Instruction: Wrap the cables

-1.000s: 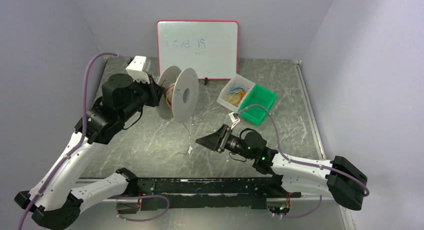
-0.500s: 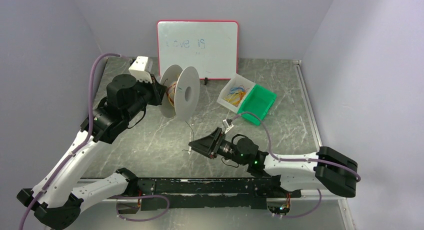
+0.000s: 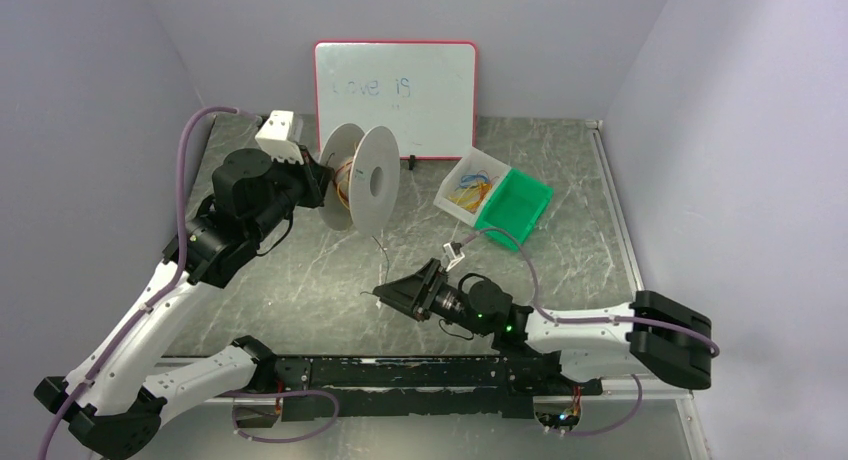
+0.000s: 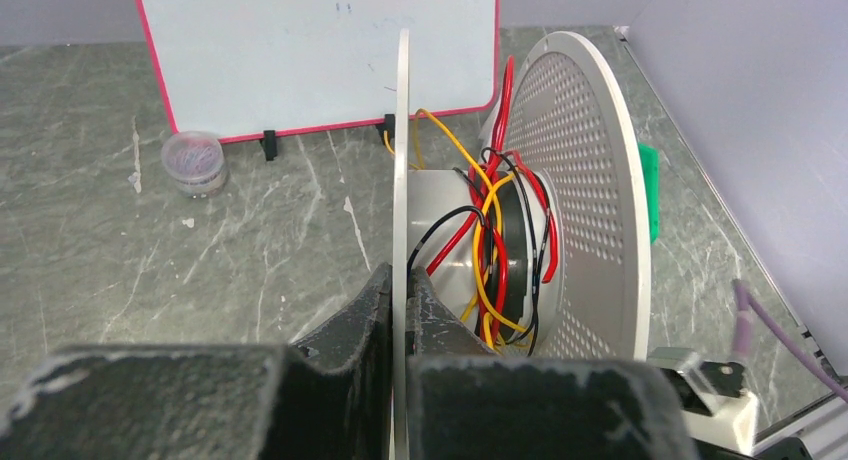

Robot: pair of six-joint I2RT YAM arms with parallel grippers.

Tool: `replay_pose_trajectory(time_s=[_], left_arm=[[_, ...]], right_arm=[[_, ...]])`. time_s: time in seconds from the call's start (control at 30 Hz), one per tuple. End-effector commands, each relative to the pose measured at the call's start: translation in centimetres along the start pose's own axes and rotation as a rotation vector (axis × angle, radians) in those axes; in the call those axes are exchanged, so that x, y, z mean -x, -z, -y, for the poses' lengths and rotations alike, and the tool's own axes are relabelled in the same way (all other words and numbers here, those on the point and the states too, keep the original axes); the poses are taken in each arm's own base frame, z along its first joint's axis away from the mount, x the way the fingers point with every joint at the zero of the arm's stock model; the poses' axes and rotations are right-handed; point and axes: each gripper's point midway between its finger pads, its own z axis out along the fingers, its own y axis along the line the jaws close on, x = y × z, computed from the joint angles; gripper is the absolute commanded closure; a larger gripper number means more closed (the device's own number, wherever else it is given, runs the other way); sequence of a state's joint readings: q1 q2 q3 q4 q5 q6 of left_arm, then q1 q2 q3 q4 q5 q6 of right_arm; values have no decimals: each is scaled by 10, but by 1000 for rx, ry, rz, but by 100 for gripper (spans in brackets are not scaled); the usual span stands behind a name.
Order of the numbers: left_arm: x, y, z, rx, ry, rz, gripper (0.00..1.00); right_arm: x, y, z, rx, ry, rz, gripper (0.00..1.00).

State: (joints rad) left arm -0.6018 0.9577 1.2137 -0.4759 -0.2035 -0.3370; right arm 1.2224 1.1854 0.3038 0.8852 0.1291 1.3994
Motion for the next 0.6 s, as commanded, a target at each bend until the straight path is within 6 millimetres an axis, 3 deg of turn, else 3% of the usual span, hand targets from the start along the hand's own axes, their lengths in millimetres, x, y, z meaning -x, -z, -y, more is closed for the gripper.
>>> replay_pose_trajectory(time_s=[0.0, 0.2, 0.57], left_arm=[[36, 6, 7, -25, 52, 141, 93], [36, 5, 8, -31, 49, 133, 93], [34, 4, 10, -38, 46, 114, 93]], right_arm=[[22, 0, -19, -9, 185, 109, 35], [38, 5, -23, -69, 543, 130, 36], [6, -2, -17, 41, 1175, -168, 38]])
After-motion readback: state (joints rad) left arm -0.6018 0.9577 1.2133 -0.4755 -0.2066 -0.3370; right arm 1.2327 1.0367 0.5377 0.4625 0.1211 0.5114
